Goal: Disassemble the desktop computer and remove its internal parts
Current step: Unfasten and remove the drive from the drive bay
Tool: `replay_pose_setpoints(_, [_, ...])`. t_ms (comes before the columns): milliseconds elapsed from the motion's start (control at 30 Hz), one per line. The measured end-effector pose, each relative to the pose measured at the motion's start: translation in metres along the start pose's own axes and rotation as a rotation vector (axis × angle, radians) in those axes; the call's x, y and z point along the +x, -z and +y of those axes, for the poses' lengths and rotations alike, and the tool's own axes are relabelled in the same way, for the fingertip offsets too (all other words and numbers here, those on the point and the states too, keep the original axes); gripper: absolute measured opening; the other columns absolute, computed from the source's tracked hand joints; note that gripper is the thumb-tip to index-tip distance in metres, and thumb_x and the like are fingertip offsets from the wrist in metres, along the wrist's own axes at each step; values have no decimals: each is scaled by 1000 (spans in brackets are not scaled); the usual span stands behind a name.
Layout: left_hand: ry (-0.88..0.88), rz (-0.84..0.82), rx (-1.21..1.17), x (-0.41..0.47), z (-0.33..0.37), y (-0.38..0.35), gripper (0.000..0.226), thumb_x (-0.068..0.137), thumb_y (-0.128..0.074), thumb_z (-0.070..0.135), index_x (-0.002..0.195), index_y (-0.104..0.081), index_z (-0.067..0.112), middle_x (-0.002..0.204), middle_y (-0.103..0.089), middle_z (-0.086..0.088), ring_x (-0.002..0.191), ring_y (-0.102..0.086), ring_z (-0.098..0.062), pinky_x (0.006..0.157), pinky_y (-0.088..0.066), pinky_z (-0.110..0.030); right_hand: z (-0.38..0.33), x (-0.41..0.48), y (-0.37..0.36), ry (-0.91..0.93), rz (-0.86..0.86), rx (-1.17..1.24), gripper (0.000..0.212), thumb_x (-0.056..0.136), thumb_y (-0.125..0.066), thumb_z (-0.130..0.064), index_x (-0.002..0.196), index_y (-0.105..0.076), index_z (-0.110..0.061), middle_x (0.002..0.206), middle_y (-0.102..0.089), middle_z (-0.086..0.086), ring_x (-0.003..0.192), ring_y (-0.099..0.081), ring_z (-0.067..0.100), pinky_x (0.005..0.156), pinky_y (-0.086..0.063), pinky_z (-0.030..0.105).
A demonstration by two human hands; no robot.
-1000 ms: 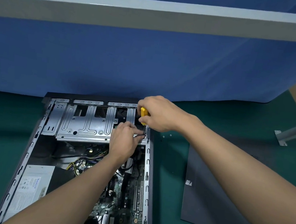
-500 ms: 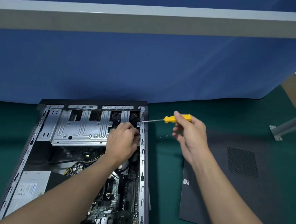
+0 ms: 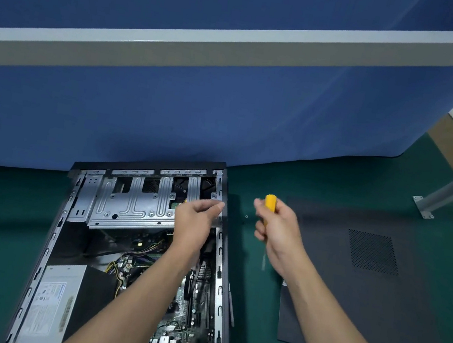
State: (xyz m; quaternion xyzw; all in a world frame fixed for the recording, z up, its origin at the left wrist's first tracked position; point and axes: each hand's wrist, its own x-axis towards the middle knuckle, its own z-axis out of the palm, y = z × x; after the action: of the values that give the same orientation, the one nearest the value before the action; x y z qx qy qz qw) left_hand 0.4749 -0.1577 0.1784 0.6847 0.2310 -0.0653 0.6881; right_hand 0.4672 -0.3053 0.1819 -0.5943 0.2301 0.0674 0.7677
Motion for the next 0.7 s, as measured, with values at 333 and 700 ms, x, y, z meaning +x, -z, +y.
replay_pose_setpoints(333, [324, -127, -387, -23, 1, -14, 6, 87, -68, 7, 90, -72, 11, 73, -72, 3, 60, -65, -2, 66, -42, -23, 18, -12, -8, 451, 24, -653, 8, 85, -70, -20, 92, -73, -21, 86, -63, -7, 77, -58, 9, 69, -39, 14])
replay_pose_setpoints(700, [186, -152, -46, -17, -8, -18, 9, 92, -65, 15, 91, -73, 10, 76, -68, 0, 69, -56, -14, 53, -40, -19, 26, 4, 7, 490, 68, -692, 9, 87, -67, -21, 82, -70, -14, 82, -64, -1, 77, -60, 18, 73, -48, 31])
